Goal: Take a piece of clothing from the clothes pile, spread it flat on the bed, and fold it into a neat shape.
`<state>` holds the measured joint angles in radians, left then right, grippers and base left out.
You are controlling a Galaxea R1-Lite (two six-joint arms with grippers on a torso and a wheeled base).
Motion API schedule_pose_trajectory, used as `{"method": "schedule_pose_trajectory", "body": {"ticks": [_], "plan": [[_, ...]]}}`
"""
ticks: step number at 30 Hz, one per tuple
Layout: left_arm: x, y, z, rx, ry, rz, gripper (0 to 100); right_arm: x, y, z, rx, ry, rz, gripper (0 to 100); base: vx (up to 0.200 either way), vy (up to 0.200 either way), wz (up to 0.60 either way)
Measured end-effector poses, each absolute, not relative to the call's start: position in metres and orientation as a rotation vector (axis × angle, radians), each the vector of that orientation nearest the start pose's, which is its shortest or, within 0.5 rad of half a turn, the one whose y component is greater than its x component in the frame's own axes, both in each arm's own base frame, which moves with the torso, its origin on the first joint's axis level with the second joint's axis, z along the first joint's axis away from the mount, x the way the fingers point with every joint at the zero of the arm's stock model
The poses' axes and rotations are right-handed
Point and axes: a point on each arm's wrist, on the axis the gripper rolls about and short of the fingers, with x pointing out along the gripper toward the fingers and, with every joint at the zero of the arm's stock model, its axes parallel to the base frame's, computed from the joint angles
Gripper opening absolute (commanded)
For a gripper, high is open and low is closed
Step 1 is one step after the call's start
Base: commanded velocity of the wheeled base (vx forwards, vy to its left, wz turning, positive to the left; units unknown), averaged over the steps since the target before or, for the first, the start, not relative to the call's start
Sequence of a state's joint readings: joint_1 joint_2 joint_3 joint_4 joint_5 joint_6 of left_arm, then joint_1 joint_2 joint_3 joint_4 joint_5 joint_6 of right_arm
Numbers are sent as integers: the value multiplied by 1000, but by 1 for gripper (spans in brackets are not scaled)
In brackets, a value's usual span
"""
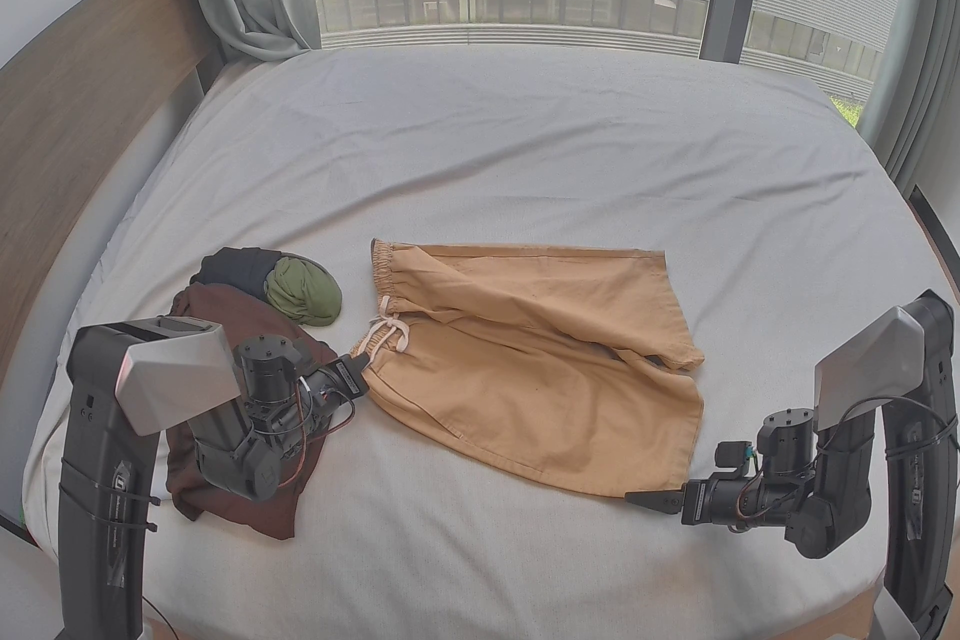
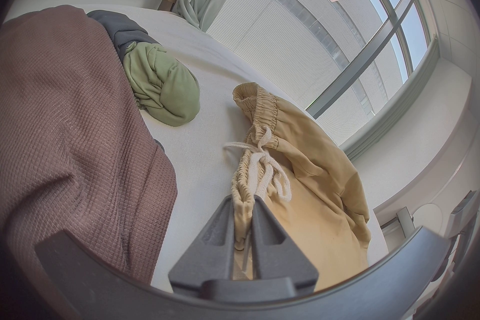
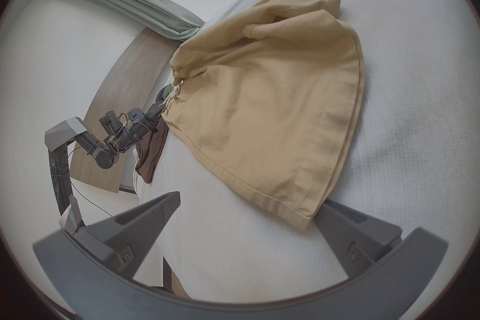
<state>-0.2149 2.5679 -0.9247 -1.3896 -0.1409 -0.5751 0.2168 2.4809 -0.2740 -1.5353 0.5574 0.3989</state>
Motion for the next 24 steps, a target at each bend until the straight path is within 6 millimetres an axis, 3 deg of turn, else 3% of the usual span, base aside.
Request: {"method": "schedule_pose_trajectory", "body": {"ticks": [11,12,24], "plan": [[403,-91,-43,-556,351,-269,0,267,67,-59,478,787,591,100,0,0,0],[403,-91,-43,-556,351,-269,0,268,67,-59,478,785,590,0,0,0,0],[403,-91,-44,-556,352,-268,0,269,63,-60,478,779,578,0,0,0,0]]}}
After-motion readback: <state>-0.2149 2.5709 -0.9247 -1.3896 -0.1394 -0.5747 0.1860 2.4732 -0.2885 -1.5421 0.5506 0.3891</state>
